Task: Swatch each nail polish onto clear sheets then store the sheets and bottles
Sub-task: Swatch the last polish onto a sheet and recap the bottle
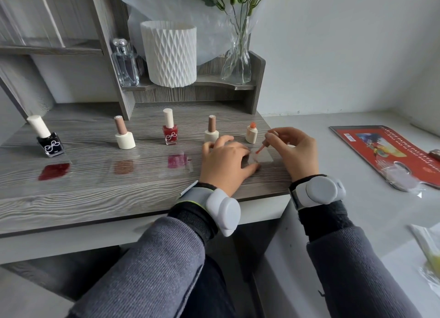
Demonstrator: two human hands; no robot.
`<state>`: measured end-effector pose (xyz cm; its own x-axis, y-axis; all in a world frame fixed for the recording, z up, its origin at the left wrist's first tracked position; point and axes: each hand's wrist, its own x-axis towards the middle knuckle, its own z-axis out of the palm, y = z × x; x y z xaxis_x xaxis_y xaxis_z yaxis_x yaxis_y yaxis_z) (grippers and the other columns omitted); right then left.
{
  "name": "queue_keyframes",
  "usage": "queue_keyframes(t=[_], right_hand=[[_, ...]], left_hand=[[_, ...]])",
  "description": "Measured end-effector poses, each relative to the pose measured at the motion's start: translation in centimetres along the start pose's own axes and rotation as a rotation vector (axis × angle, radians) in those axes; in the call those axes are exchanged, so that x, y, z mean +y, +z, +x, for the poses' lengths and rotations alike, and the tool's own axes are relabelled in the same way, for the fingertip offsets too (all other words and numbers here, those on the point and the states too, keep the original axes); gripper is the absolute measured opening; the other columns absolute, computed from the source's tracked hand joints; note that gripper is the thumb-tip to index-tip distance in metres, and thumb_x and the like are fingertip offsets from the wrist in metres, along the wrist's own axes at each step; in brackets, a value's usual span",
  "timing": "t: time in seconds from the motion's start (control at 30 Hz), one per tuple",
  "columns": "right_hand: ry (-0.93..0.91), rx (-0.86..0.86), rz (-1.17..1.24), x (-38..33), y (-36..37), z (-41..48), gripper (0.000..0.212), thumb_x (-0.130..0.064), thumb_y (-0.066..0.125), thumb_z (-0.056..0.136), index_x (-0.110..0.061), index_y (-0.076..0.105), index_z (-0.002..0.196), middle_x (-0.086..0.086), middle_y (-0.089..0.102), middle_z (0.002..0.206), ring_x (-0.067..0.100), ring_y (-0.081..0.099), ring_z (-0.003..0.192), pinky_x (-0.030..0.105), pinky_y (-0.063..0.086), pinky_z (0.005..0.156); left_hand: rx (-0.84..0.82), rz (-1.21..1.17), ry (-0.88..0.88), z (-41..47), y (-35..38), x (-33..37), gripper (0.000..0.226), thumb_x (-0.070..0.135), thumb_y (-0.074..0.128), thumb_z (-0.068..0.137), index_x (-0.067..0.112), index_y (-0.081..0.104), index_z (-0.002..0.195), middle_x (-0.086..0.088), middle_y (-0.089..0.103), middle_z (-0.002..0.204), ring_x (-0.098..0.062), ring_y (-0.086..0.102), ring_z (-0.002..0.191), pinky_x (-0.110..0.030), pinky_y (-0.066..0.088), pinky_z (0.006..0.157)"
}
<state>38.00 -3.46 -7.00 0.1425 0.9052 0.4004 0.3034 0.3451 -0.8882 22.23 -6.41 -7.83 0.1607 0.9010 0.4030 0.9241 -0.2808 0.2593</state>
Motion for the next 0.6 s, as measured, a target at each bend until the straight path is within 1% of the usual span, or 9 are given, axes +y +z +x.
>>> queue_keyframes(t=[0.07,0.13,0.2,0.33,0.43,0.5,0.53,0.6], right_hand=[[-0.015,0.000,-0.025,0.14,-0.06,0.02,0.008,-0.017,0.074,0.083,-0.011,0.074,0.087,0.000,0.073,0.072,0.006,0.059,0.069,0.018,0.047,0.068],[-0.021,-0.035,-0.079,-0.02,0.08,-0.09,0.005,-0.013,0.074,0.082,-0.010,0.074,0.086,-0.002,0.070,0.069,-0.004,0.053,0.060,0.010,0.043,0.062],[-0.019,-0.069,-0.106,-0.08,0.22,-0.18,0.002,-0.010,0.072,0.082,-0.009,0.073,0.082,0.001,0.069,0.067,-0.005,0.050,0.053,0.007,0.039,0.057],[-0.015,-0.071,-0.135,-0.03,0.24,-0.09,0.008,-0.008,0.068,0.080,-0.011,0.072,0.074,-0.001,0.068,0.063,-0.002,0.050,0.053,0.012,0.040,0.058],[-0.006,0.008,-0.050,0.14,0.16,0.02,0.003,-0.011,0.070,0.082,-0.011,0.073,0.080,-0.001,0.070,0.066,0.001,0.057,0.059,0.016,0.045,0.063],[-0.003,0.053,0.009,0.40,0.00,0.13,0.006,-0.016,0.073,0.083,-0.010,0.073,0.085,0.002,0.073,0.071,0.007,0.060,0.067,0.020,0.046,0.068],[-0.004,0.057,0.008,0.55,-0.05,0.18,0.007,-0.017,0.074,0.082,-0.011,0.073,0.087,0.003,0.074,0.074,0.010,0.060,0.070,0.021,0.046,0.069],[-0.019,0.029,-0.056,0.69,-0.01,0.23,0.005,-0.018,0.075,0.082,-0.015,0.074,0.086,0.003,0.074,0.076,0.012,0.057,0.071,0.018,0.044,0.067]], left_hand=[[-0.003,0.000,-0.002,-0.02,-0.04,0.02,0.042,0.060,0.050,0.087,0.031,0.066,0.113,0.018,0.058,0.125,-0.012,0.031,0.132,-0.038,0.019,0.095],[0.004,0.000,-0.001,-0.04,-0.03,0.01,0.042,0.059,0.050,0.087,0.031,0.066,0.113,0.018,0.059,0.125,-0.012,0.032,0.132,-0.039,0.020,0.095],[0.014,-0.001,0.001,-0.07,0.02,0.00,0.042,0.059,0.050,0.087,0.030,0.067,0.111,0.018,0.060,0.123,-0.012,0.033,0.131,-0.039,0.019,0.094],[0.022,0.001,0.005,-0.04,0.04,-0.02,0.042,0.059,0.050,0.087,0.029,0.068,0.109,0.018,0.060,0.122,-0.011,0.034,0.129,-0.037,0.018,0.091],[0.016,0.014,0.003,-0.01,0.08,-0.05,0.044,0.062,0.049,0.086,0.030,0.067,0.111,0.018,0.060,0.122,-0.011,0.033,0.130,-0.037,0.019,0.092],[0.011,0.006,0.000,-0.03,0.07,-0.02,0.044,0.062,0.050,0.086,0.031,0.066,0.112,0.018,0.059,0.123,-0.011,0.032,0.131,-0.037,0.018,0.093],[0.012,0.001,-0.001,-0.05,0.04,-0.01,0.043,0.061,0.050,0.086,0.031,0.066,0.112,0.018,0.059,0.124,-0.011,0.032,0.131,-0.037,0.018,0.094],[0.015,-0.010,-0.002,-0.07,0.00,-0.01,0.042,0.060,0.051,0.086,0.031,0.066,0.112,0.018,0.059,0.124,-0.011,0.033,0.131,-0.037,0.018,0.095]])
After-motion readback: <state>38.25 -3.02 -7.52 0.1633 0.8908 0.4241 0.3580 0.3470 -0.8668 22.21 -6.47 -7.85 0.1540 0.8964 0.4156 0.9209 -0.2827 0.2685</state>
